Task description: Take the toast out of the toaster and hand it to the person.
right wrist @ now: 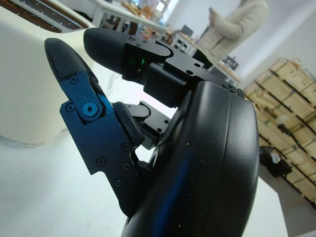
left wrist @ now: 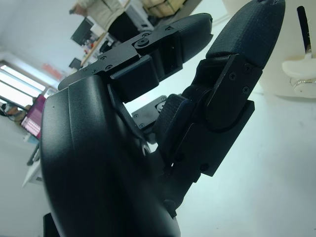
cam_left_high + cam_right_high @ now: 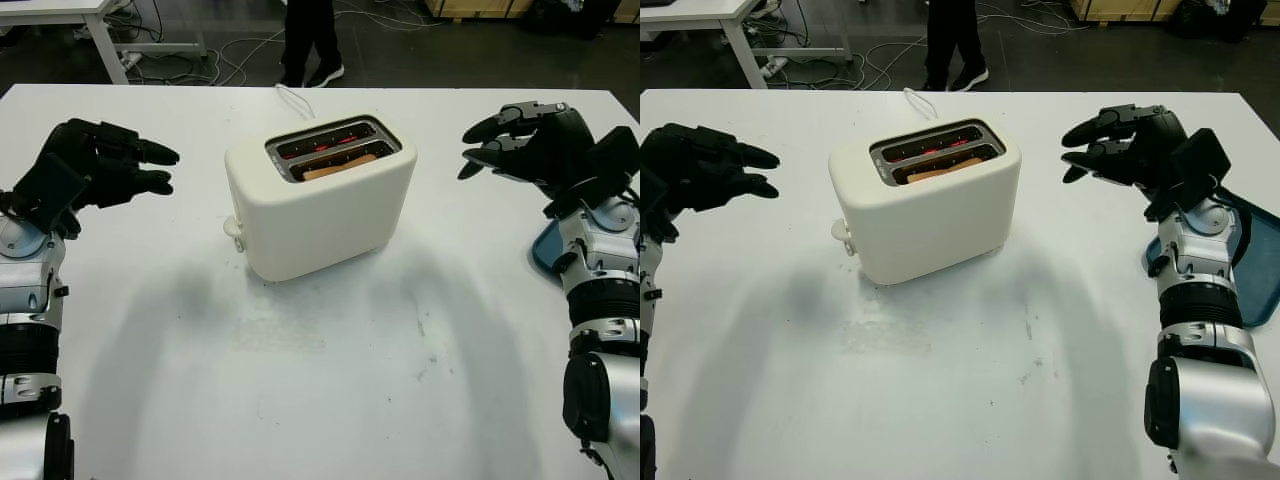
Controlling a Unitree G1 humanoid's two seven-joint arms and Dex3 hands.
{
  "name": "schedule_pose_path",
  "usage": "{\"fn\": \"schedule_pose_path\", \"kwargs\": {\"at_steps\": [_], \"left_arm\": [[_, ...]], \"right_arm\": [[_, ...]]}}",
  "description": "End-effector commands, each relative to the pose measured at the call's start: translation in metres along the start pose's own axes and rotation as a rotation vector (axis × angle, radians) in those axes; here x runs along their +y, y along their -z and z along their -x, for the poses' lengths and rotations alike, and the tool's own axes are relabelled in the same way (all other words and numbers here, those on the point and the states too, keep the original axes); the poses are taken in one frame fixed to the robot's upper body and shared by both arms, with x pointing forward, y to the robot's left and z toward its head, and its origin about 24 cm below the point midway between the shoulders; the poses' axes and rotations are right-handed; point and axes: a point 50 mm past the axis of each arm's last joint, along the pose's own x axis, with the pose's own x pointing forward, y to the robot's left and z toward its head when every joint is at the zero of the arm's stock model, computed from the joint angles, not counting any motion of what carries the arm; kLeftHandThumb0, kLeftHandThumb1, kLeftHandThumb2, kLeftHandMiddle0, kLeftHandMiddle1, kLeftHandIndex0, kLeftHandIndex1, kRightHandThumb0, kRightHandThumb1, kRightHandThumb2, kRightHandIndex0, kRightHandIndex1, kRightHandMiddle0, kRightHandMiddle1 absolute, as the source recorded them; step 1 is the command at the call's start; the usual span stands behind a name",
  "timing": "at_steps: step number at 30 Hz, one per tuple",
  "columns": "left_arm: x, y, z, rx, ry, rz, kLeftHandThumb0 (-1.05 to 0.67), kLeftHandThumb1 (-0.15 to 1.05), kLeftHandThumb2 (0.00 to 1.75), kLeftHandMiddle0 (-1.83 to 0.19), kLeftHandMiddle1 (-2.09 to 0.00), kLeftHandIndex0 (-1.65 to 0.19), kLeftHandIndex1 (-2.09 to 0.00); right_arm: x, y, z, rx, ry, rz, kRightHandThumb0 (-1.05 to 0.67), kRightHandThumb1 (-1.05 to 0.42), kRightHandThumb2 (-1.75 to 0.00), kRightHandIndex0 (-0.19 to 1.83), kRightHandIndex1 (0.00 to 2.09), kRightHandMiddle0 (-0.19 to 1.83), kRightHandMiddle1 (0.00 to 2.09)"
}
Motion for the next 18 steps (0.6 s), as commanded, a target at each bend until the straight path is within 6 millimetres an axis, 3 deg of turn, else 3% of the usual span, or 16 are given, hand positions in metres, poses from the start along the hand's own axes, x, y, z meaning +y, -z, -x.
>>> {"fn": "schedule_pose_path", "kwargs": {"at_steps": [1, 18], "left_arm": [[0.0003, -0.0021, -0.0006, -0.018, -0.006, -0.001, -1.05, 0.74, 0.0, -1.46, -0.19, -1.41, 0.0], [0.0005, -0.0016, 0.0008, -0.014, -0.012, -0.006, -1.05, 0.75, 0.0, -1.46, -0.19, -1.42, -0.01]], "right_arm": [[0.0009, -0.0042, -0.0027, -0.03, -0.002, 0.006, -0.61, -0.64, 0.0, 1.3, 0.71, 1.32, 0.34], [0.0013, -0.0041, -0.0026, -0.031, -0.002, 0.026, -0.64, -0.64, 0.0, 1.32, 0.7, 1.34, 0.33]]}}
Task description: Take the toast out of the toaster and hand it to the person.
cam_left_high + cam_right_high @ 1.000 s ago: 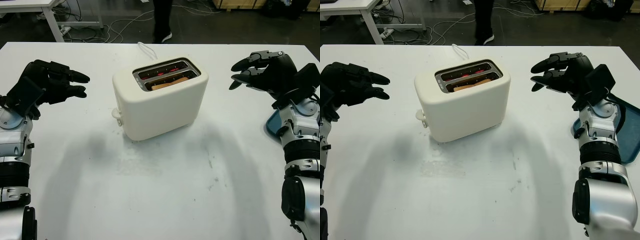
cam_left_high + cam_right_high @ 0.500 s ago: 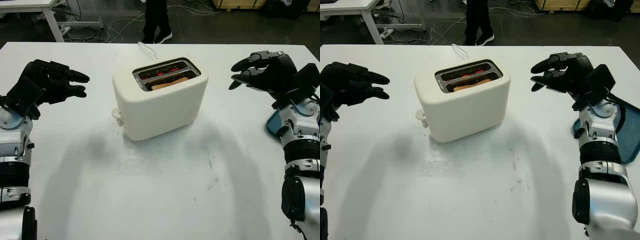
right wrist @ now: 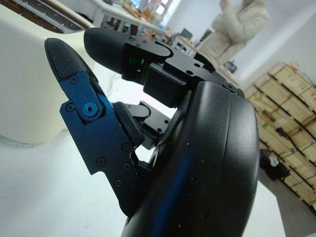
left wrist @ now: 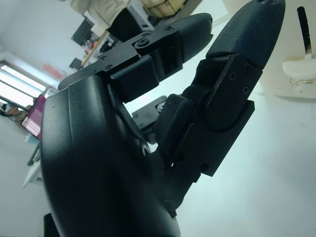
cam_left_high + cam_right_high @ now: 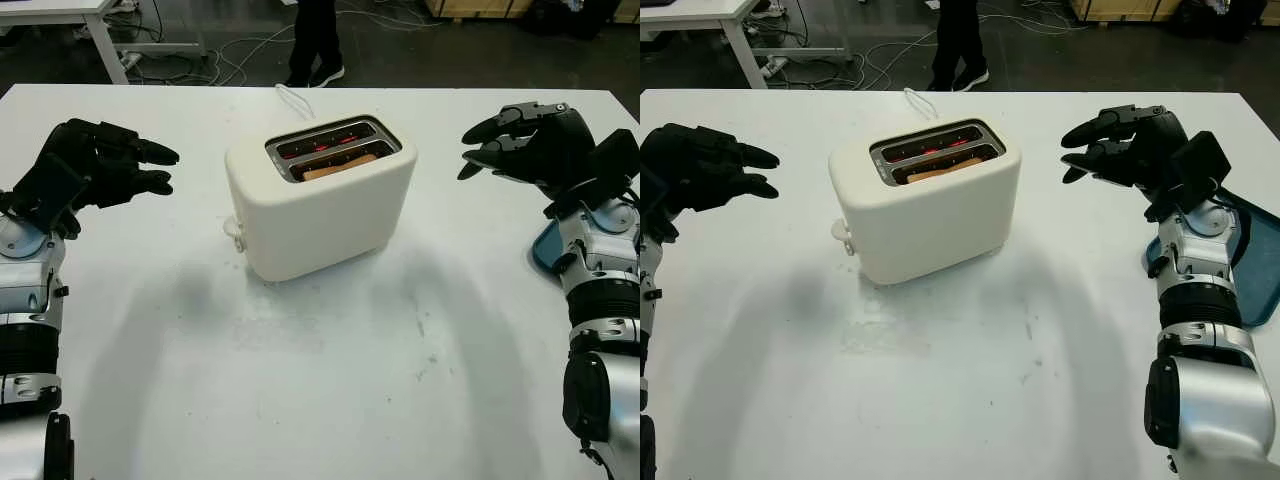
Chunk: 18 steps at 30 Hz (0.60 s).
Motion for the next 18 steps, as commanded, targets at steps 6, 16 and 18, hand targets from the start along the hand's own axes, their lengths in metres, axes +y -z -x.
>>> {"fn": "schedule_pose_path", "kwargs": {"at_steps": [6, 16, 18], "left_arm": [[0.0007, 0.0001, 0.0008, -0.017, -0.007, -0.002, -1.05, 0.76, 0.01, -1.46, -0.18, -1.42, -0.01], [-0.0006, -0.0015, -0.0007, -0.021, -0.006, 0.003, -1.05, 0.74, 0.0, -1.46, -0.18, -1.41, 0.0], [-0.0007, -0.0017, -0.0011, -0.02, -0.007, 0.002, -1.05, 0.74, 0.0, -1.46, -0.18, -1.41, 0.0]], "right_arm": [[0.002, -0.0046, -0.0045, -0.017, -0.005, 0.006, -0.62, -0.64, 0.0, 1.31, 0.72, 1.33, 0.34], [0.0016, -0.0045, -0.0042, -0.02, -0.003, 0.007, -0.62, -0.64, 0.0, 1.3, 0.74, 1.33, 0.34], [0.0014, -0.0044, -0.0044, -0.016, -0.002, 0.005, -0.62, -0.64, 0.0, 1.3, 0.74, 1.32, 0.35]]}}
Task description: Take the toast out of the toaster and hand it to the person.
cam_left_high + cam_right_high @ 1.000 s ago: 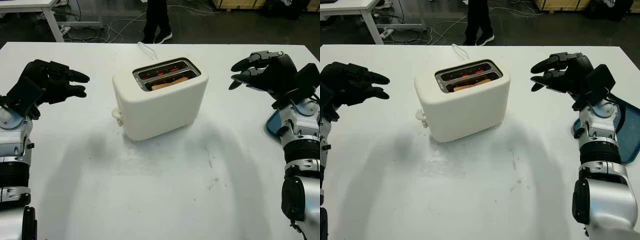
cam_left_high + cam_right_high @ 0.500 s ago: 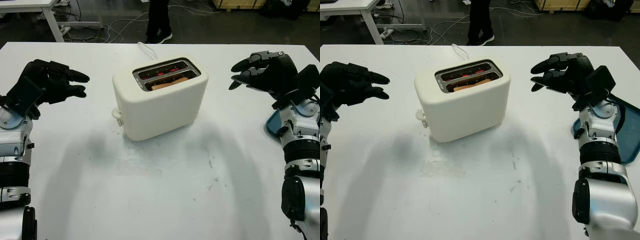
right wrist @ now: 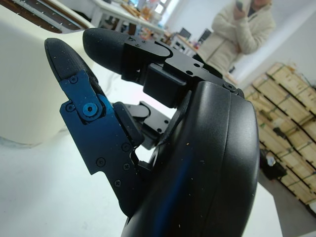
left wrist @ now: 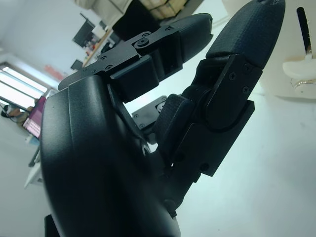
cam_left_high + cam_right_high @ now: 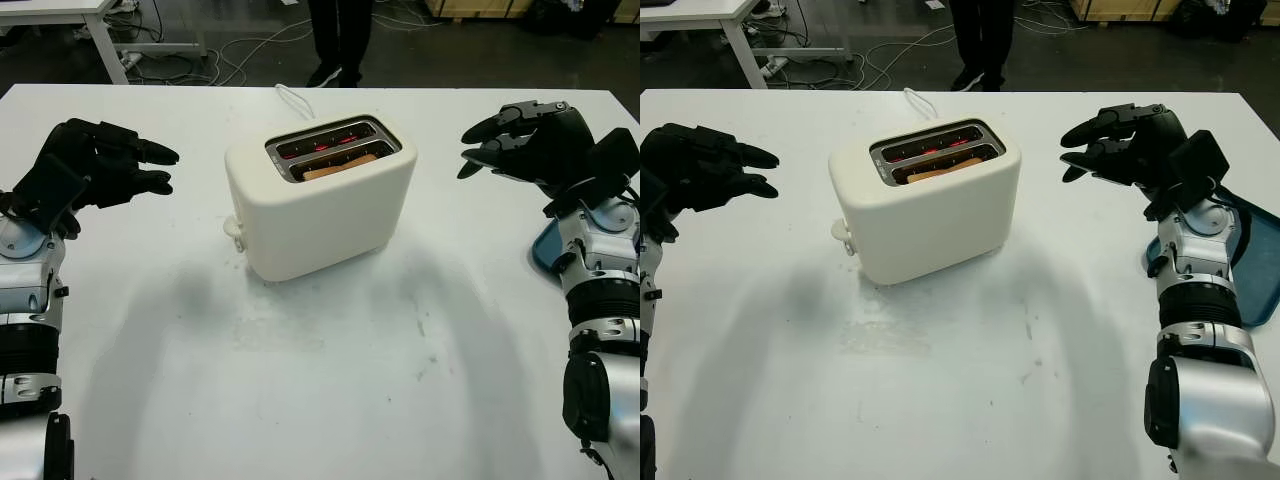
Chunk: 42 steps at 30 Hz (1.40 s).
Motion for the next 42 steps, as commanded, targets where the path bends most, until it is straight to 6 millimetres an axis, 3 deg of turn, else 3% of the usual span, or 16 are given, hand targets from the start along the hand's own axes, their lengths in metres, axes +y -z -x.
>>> {"fn": "schedule_pose_path", "kwargs": {"at_steps": [1, 42], "left_arm": [[-0.0007, -0.0014, -0.0014, -0.011, -0.006, 0.007, -1.05, 0.74, 0.0, -1.46, -0.18, -1.41, 0.0], [-0.0016, -0.0024, -0.0032, -0.01, 0.001, 0.003, -1.05, 0.74, 0.0, -1.47, -0.17, -1.41, -0.01]], "right_arm": [[0.0004, -0.0033, -0.0034, -0.014, 0.0, -0.002, -0.62, -0.64, 0.0, 1.3, 0.74, 1.33, 0.35], [0.0035, -0.0056, -0.0067, -0.009, -0.012, 0.021, -0.59, -0.64, 0.0, 1.28, 0.78, 1.29, 0.42]]}}
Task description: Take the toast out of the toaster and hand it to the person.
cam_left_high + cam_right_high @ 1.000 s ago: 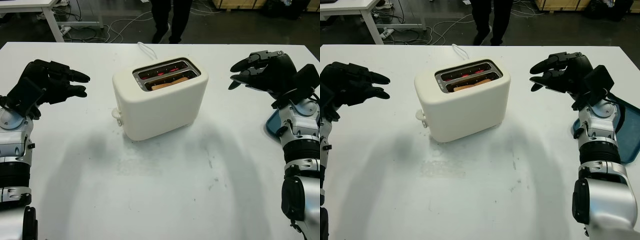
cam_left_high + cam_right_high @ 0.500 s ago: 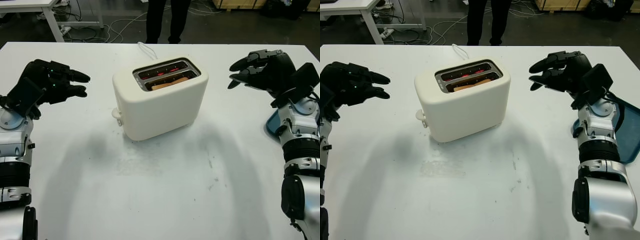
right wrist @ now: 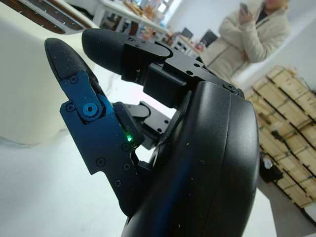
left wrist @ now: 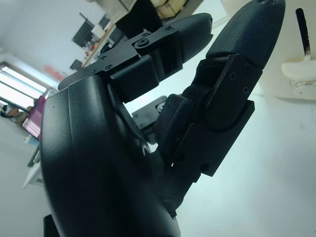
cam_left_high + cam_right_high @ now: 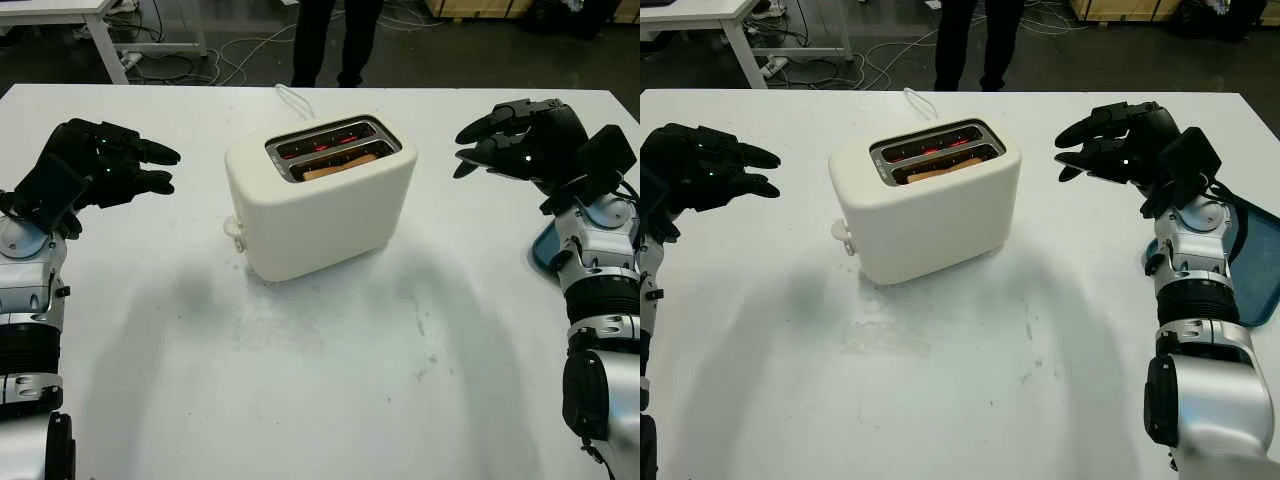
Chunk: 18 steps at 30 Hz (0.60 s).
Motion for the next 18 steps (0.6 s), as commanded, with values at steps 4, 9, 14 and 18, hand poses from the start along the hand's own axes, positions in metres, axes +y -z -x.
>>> {"fn": "schedule_pose_path", "kwargs": {"at_steps": [4, 9, 14, 18], "left_arm": [[-0.0007, -0.002, -0.0024, -0.015, 0.0, 0.001, -1.05, 0.75, 0.0, -1.47, -0.16, -1.41, 0.0], [-0.0006, -0.002, -0.0018, -0.006, -0.007, 0.005, -1.05, 0.74, 0.0, -1.47, -0.16, -1.41, -0.01], [-0.0005, -0.0017, -0.0014, -0.015, -0.005, -0.005, -1.05, 0.75, 0.01, -1.47, -0.16, -1.41, -0.01], [-0.0003, -0.0015, -0.0012, -0.014, -0.008, -0.005, -1.05, 0.75, 0.0, -1.47, -0.16, -1.41, 0.0]], "right_arm": [[0.0, -0.0017, -0.0017, -0.013, -0.003, -0.013, -0.59, -0.64, 0.0, 1.27, 0.79, 1.28, 0.43], [-0.0013, -0.0005, -0.0001, -0.01, 0.004, -0.017, -0.59, -0.64, 0.0, 1.27, 0.79, 1.28, 0.44], [-0.0021, 0.0005, 0.0007, -0.007, 0.006, -0.013, -0.58, -0.64, 0.0, 1.27, 0.78, 1.28, 0.44], [-0.0014, -0.0003, 0.0005, -0.013, 0.007, -0.002, -0.6, -0.64, 0.0, 1.27, 0.78, 1.28, 0.44]]}}
